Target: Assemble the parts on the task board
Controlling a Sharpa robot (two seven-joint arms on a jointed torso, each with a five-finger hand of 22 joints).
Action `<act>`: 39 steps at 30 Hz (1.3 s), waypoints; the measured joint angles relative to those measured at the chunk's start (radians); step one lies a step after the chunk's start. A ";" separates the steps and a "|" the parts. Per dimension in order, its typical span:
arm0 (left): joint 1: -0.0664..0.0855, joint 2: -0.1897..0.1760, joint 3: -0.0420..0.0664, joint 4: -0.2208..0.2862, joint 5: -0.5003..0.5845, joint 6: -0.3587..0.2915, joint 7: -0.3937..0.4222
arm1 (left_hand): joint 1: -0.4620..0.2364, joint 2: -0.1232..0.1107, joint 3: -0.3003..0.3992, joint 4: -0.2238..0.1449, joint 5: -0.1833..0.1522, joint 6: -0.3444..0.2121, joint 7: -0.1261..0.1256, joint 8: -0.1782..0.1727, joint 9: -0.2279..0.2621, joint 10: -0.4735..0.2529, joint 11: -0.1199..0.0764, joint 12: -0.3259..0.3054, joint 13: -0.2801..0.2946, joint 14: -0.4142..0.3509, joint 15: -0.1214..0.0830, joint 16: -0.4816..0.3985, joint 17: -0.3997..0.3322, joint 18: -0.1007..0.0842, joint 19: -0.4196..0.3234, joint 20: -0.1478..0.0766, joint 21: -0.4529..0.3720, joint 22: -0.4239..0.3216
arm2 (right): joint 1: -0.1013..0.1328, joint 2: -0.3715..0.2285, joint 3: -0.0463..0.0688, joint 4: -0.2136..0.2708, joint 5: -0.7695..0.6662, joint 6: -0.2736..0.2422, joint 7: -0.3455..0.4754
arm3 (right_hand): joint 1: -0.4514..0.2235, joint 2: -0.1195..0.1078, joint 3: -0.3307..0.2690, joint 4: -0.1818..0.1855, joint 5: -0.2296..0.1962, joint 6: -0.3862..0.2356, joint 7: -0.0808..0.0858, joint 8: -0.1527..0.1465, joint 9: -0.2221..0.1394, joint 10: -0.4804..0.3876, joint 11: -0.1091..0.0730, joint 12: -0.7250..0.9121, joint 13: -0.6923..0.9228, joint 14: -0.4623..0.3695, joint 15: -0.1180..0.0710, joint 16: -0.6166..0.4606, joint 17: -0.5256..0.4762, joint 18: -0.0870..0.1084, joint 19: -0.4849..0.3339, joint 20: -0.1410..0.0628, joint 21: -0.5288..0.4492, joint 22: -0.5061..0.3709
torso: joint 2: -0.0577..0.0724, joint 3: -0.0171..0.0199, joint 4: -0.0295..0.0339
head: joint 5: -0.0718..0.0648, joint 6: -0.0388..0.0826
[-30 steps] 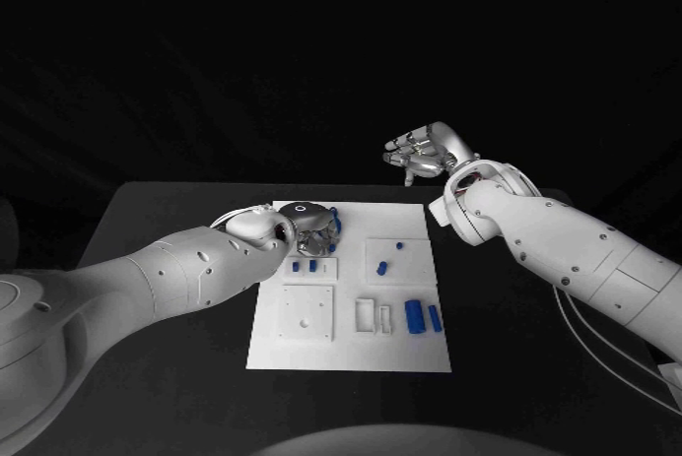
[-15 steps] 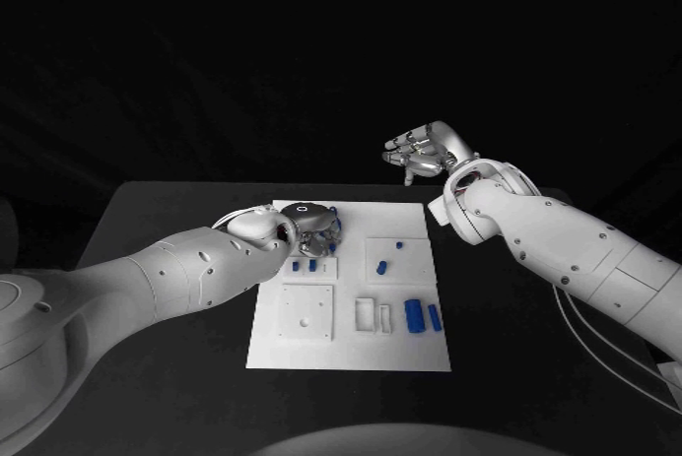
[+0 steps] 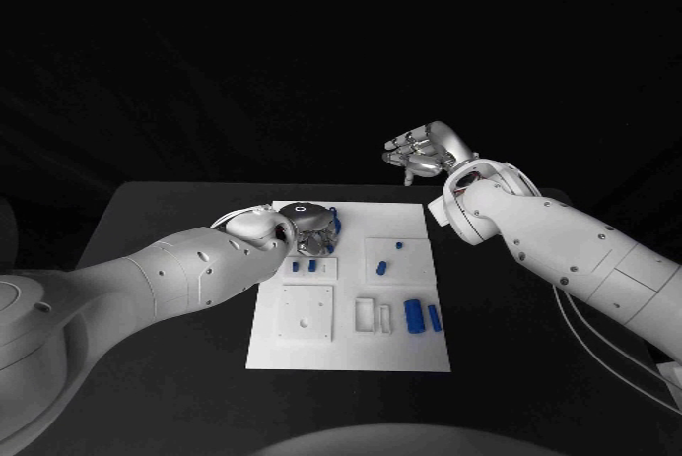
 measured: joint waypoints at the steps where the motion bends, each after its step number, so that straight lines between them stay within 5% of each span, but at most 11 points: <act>1: 0.000 0.000 0.000 0.000 -0.001 0.000 0.000 | 0.001 0.001 -0.001 -0.001 0.000 0.006 -0.002 -0.001 0.000 0.006 -0.003 0.000 0.000 0.000 0.000 0.000 0.000 0.004 0.000 0.000 0.001 0.000 | 0.000 0.000 0.000 0.000 -0.001 0.000 0.000 | 0.000 0.000 0.000 0.000 0.000 0.000 0.000 0.000 0.000 0.000 0.000 0.000 0.000 0.000 0.000 0.000 0.000 0.000 0.000 0.000 0.000 0.000 | 0.000 -0.0001 -0.0001 | 0.000 0.000; 7: 0.000 0.001 0.000 -0.001 0.000 0.001 0.000 | -0.010 0.028 -0.011 -0.011 -0.012 0.020 -0.006 -0.008 0.001 0.016 -0.009 0.000 0.000 0.000 0.000 0.000 0.000 0.013 0.000 0.000 0.008 0.000 | 0.000 0.001 0.000 0.003 -0.006 -0.001 0.000 | 0.000 0.000 0.000 0.000 0.006 0.005 0.002 0.000 0.000 0.000 0.000 0.000 0.000 0.000 0.000 0.000 0.000 0.000 0.000 0.000 0.000 0.001 | 0.000 -0.0002 -0.0001 | -0.001 0.000; 20: 0.000 -0.020 0.011 0.004 0.124 -0.001 0.001 | -0.022 0.042 -0.026 -0.026 -0.018 0.032 -0.008 -0.004 0.002 0.022 -0.008 0.000 0.000 0.000 0.000 0.000 -0.002 0.014 -0.004 -0.004 0.012 0.000 | 0.000 -0.002 0.000 0.007 -0.010 -0.005 -0.001 | -0.004 -0.004 0.000 0.000 0.010 0.005 0.002 0.000 0.000 0.000 0.000 0.000 0.000 0.000 0.000 0.000 0.000 -0.001 0.000 0.000 0.000 0.004 | 0.000 -0.0002 0.0013 | 0.002 0.002; 23: -0.001 -0.030 0.028 0.010 0.172 -0.001 0.000 | -0.023 0.043 -0.030 -0.022 -0.022 0.032 -0.008 -0.004 0.002 0.022 -0.008 0.000 0.000 0.000 0.000 0.000 -0.002 0.013 -0.004 -0.004 0.012 0.000 | 0.000 -0.003 0.000 0.007 -0.011 -0.006 -0.001 | -0.004 -0.004 0.005 0.000 0.010 0.005 0.002 0.000 0.000 0.000 0.000 0.000 0.000 0.000 0.000 0.000 0.000 -0.001 0.000 0.000 0.000 0.004 | -0.001 -0.0003 0.0024 | 0.001 0.003; 30: 0.002 -0.061 0.087 0.042 0.269 0.000 -0.002 | -0.028 0.038 -0.039 -0.023 -0.023 0.032 -0.008 -0.004 0.002 0.022 -0.008 0.000 0.000 0.000 0.000 0.000 -0.002 0.007 -0.007 -0.007 0.012 0.000 | 0.000 -0.010 0.000 0.008 -0.011 -0.008 -0.001 | -0.004 -0.004 0.005 0.000 0.010 0.005 0.002 0.000 0.000 0.000 0.000 0.000 0.000 0.000 0.000 0.000 0.000 -0.002 0.000 0.000 0.000 0.005 | -0.002 -0.0009 0.0049 | 0.004 0.005; 33: 0.007 -0.081 0.100 0.058 0.296 0.008 -0.002 | -0.028 0.038 -0.042 -0.021 -0.023 0.032 -0.008 -0.004 0.002 0.022 -0.008 0.000 0.000 0.000 0.000 0.000 -0.003 0.007 -0.007 -0.007 0.012 0.000 | 0.000 -0.013 0.000 0.010 -0.011 -0.009 -0.002 | -0.004 -0.004 0.005 0.000 0.010 0.005 0.002 0.000 0.000 0.000 0.000 0.000 0.000 0.000 0.000 0.000 0.000 -0.002 0.000 0.000 0.000 0.005 | -0.003 -0.0010 0.0070 | 0.007 0.006; 39: 0.020 -0.116 0.109 0.082 0.309 0.030 -0.002 | -0.028 0.038 -0.042 -0.021 -0.023 0.032 -0.008 -0.005 0.001 0.022 -0.008 0.000 0.000 0.000 0.000 0.000 -0.003 0.006 -0.007 -0.007 0.012 0.000 | 0.000 -0.018 0.000 0.010 -0.011 -0.009 -0.003 | -0.004 -0.004 0.005 0.000 0.010 0.005 0.002 0.000 0.000 0.000 0.000 0.000 0.000 0.000 0.000 0.000 0.000 -0.002 0.000 0.000 0.000 0.006 | -0.006 -0.0017 0.0130 | 0.005 0.004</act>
